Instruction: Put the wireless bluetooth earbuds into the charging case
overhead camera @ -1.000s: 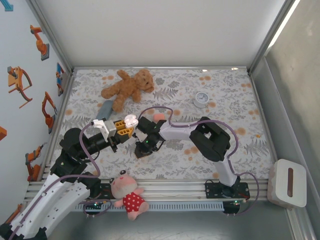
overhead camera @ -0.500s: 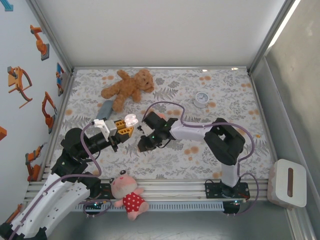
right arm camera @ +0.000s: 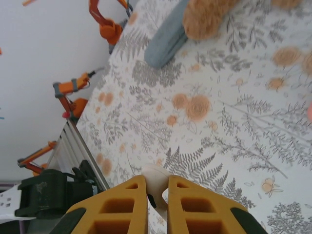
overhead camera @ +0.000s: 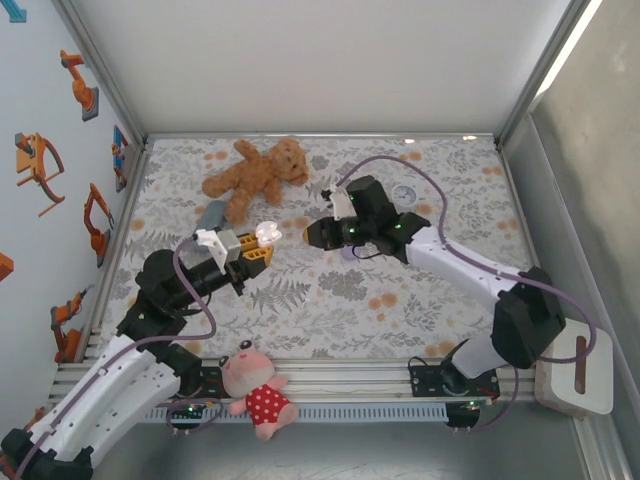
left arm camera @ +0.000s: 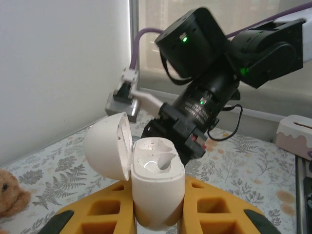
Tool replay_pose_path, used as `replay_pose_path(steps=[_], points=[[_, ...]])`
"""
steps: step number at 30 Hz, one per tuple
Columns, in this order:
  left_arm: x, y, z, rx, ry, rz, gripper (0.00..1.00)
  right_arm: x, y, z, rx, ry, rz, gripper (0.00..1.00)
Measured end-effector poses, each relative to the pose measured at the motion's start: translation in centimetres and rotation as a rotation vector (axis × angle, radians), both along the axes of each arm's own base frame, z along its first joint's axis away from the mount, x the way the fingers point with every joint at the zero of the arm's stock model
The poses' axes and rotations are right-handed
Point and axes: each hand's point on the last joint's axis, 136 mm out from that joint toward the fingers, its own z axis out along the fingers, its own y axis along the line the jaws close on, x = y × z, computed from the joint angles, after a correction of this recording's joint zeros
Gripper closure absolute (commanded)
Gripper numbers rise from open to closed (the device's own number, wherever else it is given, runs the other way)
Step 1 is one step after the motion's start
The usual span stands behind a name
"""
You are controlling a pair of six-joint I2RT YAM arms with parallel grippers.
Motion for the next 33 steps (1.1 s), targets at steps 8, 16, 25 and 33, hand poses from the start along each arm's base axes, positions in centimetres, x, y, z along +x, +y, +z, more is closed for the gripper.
replay_pose_path(steps=[8,16,25,33], points=[[1.7,-1.2,0.0,-0.03,0.021,-0.002,1.0,0.1,-2.0,8.0,0.092,-0.232,-0.01,0.87],[2.9,-2.5,-0.4,-0.042,0.027,-0.027,1.0,-1.4,-2.2,14.7,0.214,-0.391,0.038,0.87],[3.3,-4.0,-0.6,-0.047,0.019,-0.096,1.0,-4.0,-0.6,17.4,0.311,-0.432,0.178,0.87],[2.9,-4.9,1.4,-0.076,-0.034,-0.163,1.0,-5.6,0.7,17.3,0.32,-0.465,0.258,0.87]])
